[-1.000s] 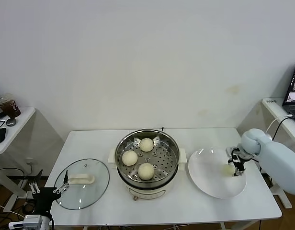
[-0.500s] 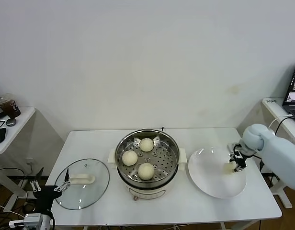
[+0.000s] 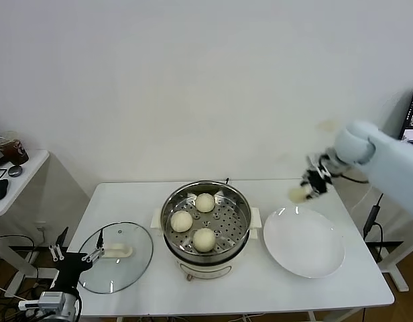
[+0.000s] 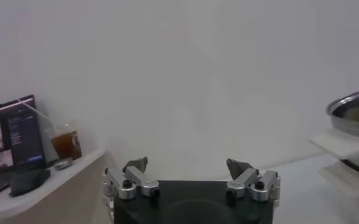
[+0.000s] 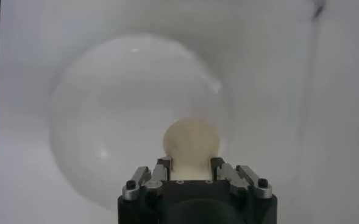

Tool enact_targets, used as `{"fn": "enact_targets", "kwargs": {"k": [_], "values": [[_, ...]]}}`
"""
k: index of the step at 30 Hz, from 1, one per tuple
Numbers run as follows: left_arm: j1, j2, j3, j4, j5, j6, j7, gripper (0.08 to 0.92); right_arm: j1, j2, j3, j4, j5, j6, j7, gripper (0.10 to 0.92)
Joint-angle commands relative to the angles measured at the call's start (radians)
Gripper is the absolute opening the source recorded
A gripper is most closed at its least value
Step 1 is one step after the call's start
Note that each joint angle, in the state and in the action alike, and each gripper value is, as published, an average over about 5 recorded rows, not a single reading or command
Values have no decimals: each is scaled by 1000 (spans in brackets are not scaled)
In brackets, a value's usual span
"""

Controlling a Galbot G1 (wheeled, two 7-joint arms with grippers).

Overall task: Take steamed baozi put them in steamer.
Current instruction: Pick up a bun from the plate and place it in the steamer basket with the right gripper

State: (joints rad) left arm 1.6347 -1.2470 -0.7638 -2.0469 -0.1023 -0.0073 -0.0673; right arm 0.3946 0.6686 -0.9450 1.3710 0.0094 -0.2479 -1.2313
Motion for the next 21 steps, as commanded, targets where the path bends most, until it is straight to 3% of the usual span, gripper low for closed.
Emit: {"fn": "enact_targets", "kwargs": {"k": [1, 7, 21], "values": [[-8, 6, 6, 3, 0, 0, 0, 823, 438, 192, -368, 236, 446, -265, 156, 418], [-6, 0, 2, 3, 2, -1, -2, 823, 353, 307, -387, 265, 531, -403, 267, 424], [1, -12, -32, -4, -8, 0, 0, 823, 105, 392, -363, 122, 386, -450, 300, 427]]}}
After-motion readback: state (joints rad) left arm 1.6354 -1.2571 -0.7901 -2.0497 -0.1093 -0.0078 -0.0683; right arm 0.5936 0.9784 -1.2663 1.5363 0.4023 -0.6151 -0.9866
